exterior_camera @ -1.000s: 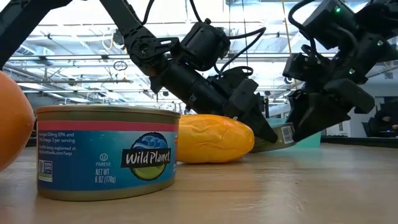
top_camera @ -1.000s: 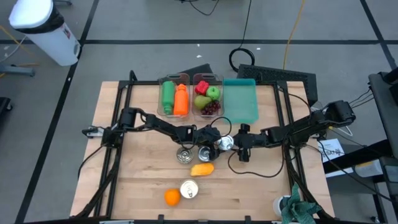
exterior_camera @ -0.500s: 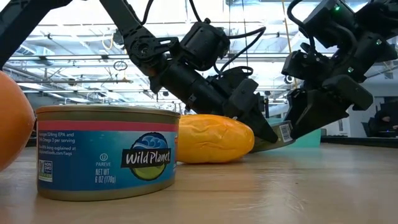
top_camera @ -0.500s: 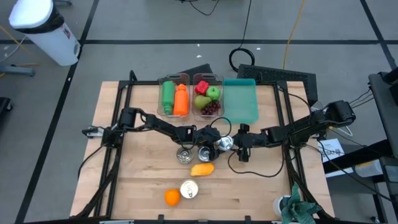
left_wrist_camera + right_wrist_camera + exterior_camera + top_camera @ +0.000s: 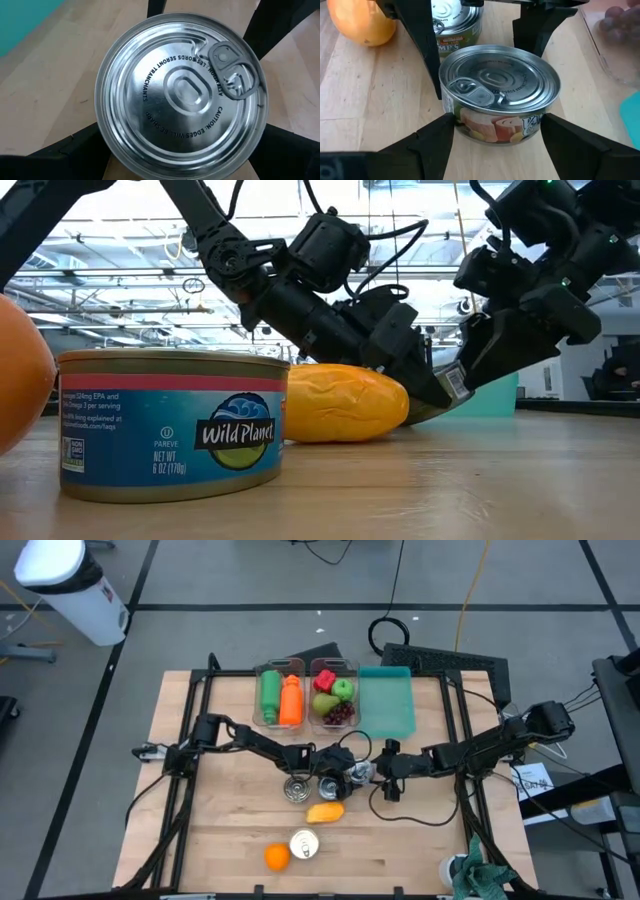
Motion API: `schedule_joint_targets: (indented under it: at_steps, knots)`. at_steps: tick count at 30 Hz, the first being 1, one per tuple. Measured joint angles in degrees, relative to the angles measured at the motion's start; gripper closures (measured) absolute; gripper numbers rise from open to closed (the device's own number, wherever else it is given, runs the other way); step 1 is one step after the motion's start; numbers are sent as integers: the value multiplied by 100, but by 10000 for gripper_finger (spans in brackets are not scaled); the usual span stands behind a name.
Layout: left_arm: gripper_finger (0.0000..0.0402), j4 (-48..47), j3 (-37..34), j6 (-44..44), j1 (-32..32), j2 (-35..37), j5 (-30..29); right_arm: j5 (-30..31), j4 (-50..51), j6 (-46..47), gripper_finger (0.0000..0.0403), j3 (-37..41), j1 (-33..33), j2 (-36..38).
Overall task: Pick & Place Food Item
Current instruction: Put the right green tuna can into the green bin
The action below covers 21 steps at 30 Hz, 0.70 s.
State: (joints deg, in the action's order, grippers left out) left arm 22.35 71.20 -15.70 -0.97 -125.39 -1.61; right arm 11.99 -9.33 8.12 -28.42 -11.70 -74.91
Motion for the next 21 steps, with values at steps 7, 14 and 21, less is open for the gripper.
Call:
schedule_joint_targets:
  at_steps: [7, 14, 21]
  knots:
    - [4, 30, 0, 332, -39, -4, -209, 33, -145, -1, 126, -2, 0, -13]
    - [28, 37, 0, 542, -71, -4, -364, 40, -195, 19, 126, -13, 0, -11]
    - [49, 39, 0, 657, -74, -4, -515, 46, -194, 5, 126, -13, 0, -13]
